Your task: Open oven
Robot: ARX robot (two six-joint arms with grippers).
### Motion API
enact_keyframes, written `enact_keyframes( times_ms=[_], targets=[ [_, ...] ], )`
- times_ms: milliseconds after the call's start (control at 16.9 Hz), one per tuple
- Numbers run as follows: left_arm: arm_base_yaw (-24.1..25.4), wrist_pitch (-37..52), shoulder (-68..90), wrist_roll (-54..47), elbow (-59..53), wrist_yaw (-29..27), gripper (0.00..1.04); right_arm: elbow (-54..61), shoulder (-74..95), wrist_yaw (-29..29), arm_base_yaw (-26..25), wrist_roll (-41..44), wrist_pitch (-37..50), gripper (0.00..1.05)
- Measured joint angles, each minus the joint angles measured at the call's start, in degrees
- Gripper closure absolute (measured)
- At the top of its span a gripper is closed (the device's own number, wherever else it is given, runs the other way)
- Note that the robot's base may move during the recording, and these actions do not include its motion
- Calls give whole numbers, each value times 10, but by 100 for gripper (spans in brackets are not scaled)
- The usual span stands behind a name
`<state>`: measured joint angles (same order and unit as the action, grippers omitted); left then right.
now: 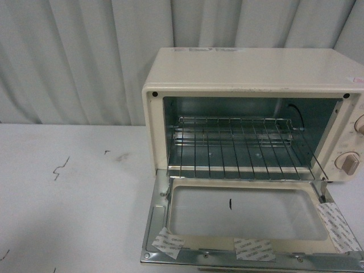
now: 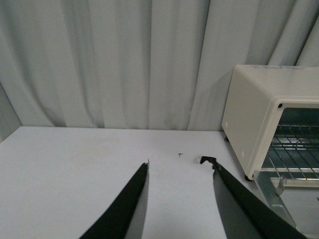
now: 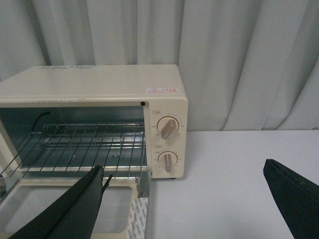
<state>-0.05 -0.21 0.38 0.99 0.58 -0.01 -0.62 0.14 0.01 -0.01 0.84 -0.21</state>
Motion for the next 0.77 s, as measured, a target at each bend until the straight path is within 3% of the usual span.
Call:
enact_keyframes(
  times_ms=[297,771],
  targets=[
    [0,0,0,0,0,0,7,0,0,0,0,0,0,6],
    [0,1,0,0,0,0,7,0,0,0,0,0,0,6]
  ],
)
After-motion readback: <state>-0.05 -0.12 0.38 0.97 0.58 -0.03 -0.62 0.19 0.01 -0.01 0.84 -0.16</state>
